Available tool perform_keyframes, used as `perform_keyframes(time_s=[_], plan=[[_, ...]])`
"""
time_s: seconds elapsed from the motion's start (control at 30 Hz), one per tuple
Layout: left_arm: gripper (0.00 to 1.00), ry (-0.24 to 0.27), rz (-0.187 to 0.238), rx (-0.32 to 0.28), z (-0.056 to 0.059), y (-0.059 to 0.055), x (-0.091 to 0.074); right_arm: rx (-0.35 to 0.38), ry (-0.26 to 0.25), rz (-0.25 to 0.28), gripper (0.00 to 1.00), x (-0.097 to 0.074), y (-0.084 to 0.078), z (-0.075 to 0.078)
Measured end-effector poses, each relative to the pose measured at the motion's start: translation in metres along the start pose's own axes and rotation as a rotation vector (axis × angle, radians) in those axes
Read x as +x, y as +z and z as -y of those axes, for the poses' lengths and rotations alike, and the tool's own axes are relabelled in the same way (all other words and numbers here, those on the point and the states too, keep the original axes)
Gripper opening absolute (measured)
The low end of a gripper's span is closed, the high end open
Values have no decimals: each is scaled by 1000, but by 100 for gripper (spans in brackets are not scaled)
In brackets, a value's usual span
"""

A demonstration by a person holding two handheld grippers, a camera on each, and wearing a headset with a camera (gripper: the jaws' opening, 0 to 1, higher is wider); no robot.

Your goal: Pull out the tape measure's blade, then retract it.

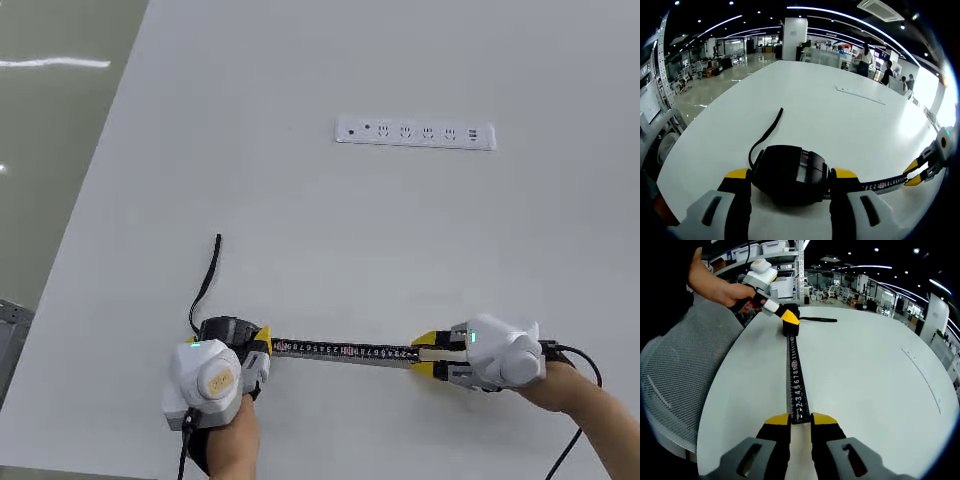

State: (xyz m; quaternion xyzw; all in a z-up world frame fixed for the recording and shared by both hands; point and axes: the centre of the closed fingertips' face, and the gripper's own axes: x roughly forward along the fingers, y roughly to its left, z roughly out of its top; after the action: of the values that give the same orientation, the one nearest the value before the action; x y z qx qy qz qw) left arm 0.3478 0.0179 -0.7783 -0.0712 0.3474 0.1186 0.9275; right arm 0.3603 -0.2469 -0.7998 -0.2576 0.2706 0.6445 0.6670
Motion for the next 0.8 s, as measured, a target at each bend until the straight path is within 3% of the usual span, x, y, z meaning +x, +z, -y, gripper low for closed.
perform_keyframes(time_s=[0.8], plan=[[61,-1,-16,1,1,0,0,-11,6,9,14,9,11,-1]])
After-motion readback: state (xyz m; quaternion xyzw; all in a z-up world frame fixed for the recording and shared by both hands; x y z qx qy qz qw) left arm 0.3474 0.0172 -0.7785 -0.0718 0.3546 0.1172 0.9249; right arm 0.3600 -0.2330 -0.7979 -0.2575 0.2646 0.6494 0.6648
